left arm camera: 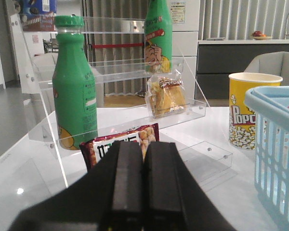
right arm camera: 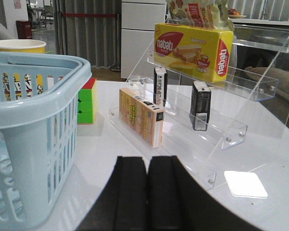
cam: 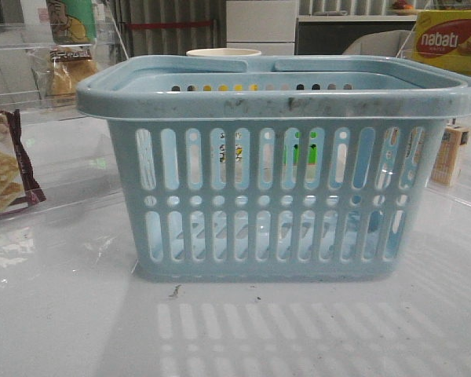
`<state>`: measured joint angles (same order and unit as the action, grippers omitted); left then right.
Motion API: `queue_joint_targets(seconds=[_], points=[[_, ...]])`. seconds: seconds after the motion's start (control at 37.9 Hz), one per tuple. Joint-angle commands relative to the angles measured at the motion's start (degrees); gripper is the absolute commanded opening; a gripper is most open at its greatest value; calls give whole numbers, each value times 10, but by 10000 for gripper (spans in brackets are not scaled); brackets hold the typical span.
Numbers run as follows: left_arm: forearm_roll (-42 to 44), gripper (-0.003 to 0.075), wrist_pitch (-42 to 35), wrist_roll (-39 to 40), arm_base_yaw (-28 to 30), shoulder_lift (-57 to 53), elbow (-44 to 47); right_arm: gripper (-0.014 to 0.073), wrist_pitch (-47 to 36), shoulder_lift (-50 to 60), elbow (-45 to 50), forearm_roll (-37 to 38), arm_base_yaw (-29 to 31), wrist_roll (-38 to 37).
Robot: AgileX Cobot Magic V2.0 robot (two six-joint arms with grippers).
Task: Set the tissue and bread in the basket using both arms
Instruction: 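Lower the right gripper over the white tissue pack on the acrylic shelf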
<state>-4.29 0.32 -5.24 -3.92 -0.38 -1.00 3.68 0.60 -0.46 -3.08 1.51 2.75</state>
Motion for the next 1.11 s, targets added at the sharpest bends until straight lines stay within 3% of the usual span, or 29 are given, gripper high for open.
queue_joint_targets(seconds=[0.0, 0.24, 0.55, 0.87, 1.08], points=[[-5, 91, -46, 1, 0, -9, -60, 74, -13, 10, -76, 1, 0, 3], [-5, 91, 16, 1, 0, 37, -208, 74, 110, -31, -241, 1, 0, 4], [-15, 91, 217, 2, 0, 188, -390, 74, 217, -171, -389, 1, 0, 4], [-15, 91, 324, 2, 0, 299, -408, 74, 304, -290, -399, 1, 0, 4], [-15, 91, 344, 2, 0, 354, -408, 74, 332, -346, -387, 1, 0, 4]])
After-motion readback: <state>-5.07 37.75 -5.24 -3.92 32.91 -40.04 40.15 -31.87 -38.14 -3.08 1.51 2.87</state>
